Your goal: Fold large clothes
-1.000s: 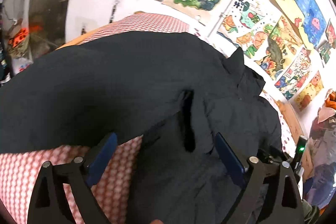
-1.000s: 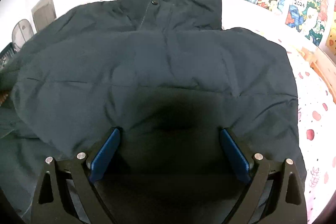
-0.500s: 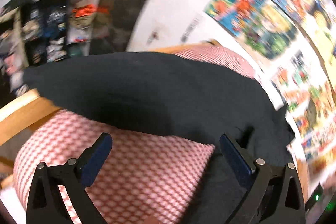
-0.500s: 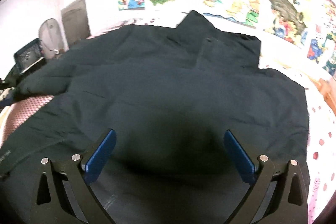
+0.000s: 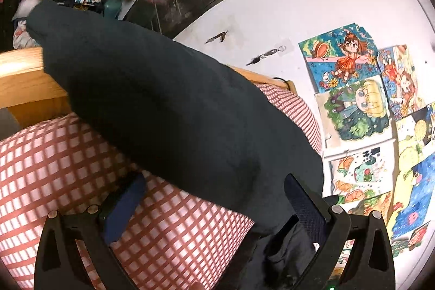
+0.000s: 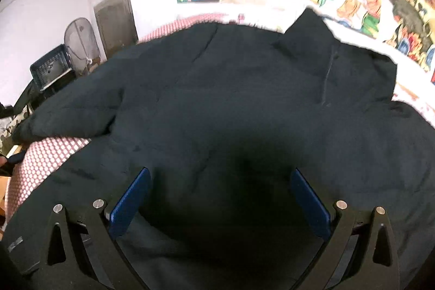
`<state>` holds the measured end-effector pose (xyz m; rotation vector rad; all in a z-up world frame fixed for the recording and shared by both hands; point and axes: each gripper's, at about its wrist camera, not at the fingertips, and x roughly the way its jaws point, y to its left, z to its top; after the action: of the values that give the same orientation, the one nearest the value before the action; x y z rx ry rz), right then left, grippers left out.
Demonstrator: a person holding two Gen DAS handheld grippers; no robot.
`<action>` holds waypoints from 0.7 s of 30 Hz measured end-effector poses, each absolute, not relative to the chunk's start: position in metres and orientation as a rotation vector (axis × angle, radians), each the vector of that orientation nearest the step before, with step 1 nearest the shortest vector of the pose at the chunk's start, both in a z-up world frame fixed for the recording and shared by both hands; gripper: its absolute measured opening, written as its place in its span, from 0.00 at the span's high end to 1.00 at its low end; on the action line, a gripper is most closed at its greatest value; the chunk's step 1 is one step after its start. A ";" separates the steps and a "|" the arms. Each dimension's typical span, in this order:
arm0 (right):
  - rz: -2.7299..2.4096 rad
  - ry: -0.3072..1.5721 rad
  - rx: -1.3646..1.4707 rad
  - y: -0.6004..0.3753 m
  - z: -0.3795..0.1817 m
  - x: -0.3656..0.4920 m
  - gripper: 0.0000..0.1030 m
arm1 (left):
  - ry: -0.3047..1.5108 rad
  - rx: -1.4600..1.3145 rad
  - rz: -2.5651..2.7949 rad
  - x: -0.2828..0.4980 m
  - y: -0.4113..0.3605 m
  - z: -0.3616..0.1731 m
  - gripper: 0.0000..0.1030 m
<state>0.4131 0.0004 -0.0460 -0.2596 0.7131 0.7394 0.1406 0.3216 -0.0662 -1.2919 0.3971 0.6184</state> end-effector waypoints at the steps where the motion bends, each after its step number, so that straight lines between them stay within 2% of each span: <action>1: 0.725 0.752 -0.271 0.004 -0.059 0.417 0.02 | 0.385 -1.297 0.615 0.142 0.322 -0.067 0.00; 5: 0.729 0.770 -0.249 -0.001 -0.068 0.418 0.02 | 0.363 -1.282 0.630 0.143 0.323 -0.065 0.01; 9: 0.732 0.770 -0.225 -0.009 -0.065 0.413 0.02 | 0.359 -1.193 0.682 0.142 0.315 -0.056 0.15; 11: 0.737 0.773 -0.206 -0.016 -0.062 0.411 0.02 | 0.350 -1.164 0.693 0.141 0.317 -0.050 0.24; 13: 0.738 0.777 -0.182 -0.022 -0.057 0.410 0.02 | 0.336 -1.137 0.719 0.141 0.318 -0.044 0.44; 14: 0.741 0.779 -0.168 -0.027 -0.054 0.411 0.02 | 0.332 -1.122 0.730 0.141 0.320 -0.042 0.50; 16: 0.723 0.764 -0.140 -0.043 -0.044 0.414 0.02 | 0.340 -1.075 0.757 0.143 0.324 -0.035 0.76; 21: 0.675 0.748 -0.098 -0.075 -0.034 0.419 0.02 | 0.319 -0.921 0.752 0.149 0.325 -0.006 0.88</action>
<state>0.4186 -0.0754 -0.0340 -0.0985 0.7476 0.6754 0.1494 0.3251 -0.0059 -0.9207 0.3186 0.7524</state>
